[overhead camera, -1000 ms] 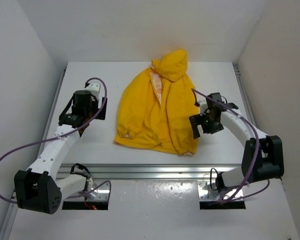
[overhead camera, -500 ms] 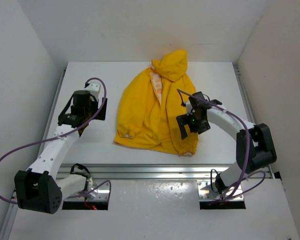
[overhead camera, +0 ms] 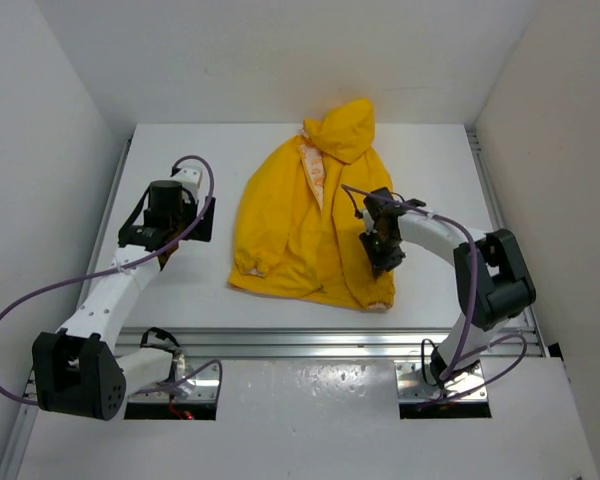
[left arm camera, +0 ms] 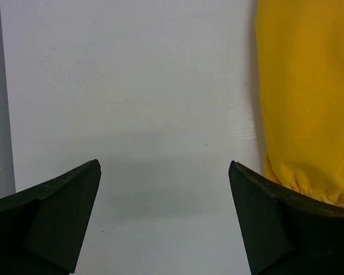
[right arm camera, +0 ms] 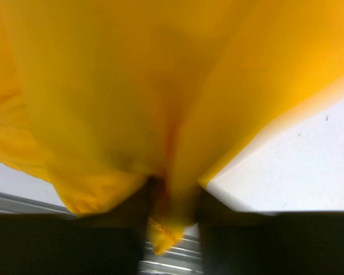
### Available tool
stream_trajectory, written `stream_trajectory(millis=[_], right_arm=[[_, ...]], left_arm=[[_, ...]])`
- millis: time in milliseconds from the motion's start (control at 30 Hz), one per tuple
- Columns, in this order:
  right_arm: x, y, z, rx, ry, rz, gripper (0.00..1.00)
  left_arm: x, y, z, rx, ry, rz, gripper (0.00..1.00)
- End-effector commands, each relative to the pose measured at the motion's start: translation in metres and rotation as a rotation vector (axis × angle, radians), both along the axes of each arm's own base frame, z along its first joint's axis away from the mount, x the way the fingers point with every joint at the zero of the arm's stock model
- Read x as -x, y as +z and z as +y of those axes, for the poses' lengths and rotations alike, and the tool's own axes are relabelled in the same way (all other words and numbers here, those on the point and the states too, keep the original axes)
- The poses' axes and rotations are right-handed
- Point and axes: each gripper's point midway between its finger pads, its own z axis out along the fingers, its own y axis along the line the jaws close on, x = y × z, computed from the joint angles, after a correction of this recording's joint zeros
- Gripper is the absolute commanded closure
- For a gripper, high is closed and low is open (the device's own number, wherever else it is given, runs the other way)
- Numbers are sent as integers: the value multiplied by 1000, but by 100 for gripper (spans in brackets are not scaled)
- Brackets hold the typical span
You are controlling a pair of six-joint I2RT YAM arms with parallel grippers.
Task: Zip up the jacket
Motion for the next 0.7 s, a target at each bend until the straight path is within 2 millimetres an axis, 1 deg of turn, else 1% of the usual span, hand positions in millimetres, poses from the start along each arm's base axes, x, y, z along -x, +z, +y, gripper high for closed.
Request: stream_trajectory(millis=[0, 33, 100, 133, 167, 200, 233, 267, 300, 333, 367, 400, 433, 467, 500, 533, 567, 600, 633, 667], right_arm=[[-20, 15, -2, -28, -37, -56, 94], [-20, 16, -3, -34, -47, -54, 100], [-17, 21, -9, -32, -56, -50, 100], [-16, 33, -6, -69, -52, -71, 100], [-15, 38, -8, -77, -54, -78, 100], [-16, 50, -7, -109, -49, -108, 100], [-20, 66, -8, -136, -52, -145, 100], [-21, 74, -11, -143, -60, -162, 100], [-26, 88, -24, -149, -90, -209, 100], [-34, 106, -29, -162, -105, -267, 100], [-39, 118, -37, -170, -126, -311, 100], [-48, 128, -55, -156, -173, -346, 100], [-58, 140, -77, -133, -232, -392, 100], [-64, 145, -91, -113, -251, -416, 100], [-75, 150, -117, -73, -297, -466, 100], [-81, 145, -129, -45, -301, -460, 100], [-84, 143, -165, 59, -383, -479, 100], [-83, 139, -179, 105, -395, -471, 100], [-83, 121, -190, 153, -382, -431, 97], [-76, 118, -213, 223, -431, -415, 84]], left_arm=[[-5, 13, 7, 11, 39, -35, 0], [-7, 18, 7, 13, 39, -45, 0], [-5, 16, 5, 20, 28, -35, 0], [-5, 16, 3, 17, 11, -33, 0], [-7, 19, 0, 23, -13, -40, 0], [-7, 19, -3, 31, -24, -39, 0], [-7, 19, -5, 32, -44, -38, 0], [-7, 22, -7, 39, -53, -46, 0], [-6, 22, -11, 45, -79, -45, 0], [-6, 21, -13, 40, -97, -44, 0], [-6, 21, -17, 54, -117, -43, 0], [-5, 25, -19, 55, -134, -53, 0], [-7, 27, -21, 56, -151, -63, 0], [-7, 27, -23, 63, -162, -62, 0], [-10, 31, -29, 69, -181, -83, 0], [-11, 28, -31, 74, -189, -74, 0], [-15, 32, -34, 81, -199, -85, 0], [-18, 35, -39, 93, -204, -88, 0], [-23, 27, -45, 101, -211, -61, 0], [-28, 33, -51, 107, -228, -67, 0]])
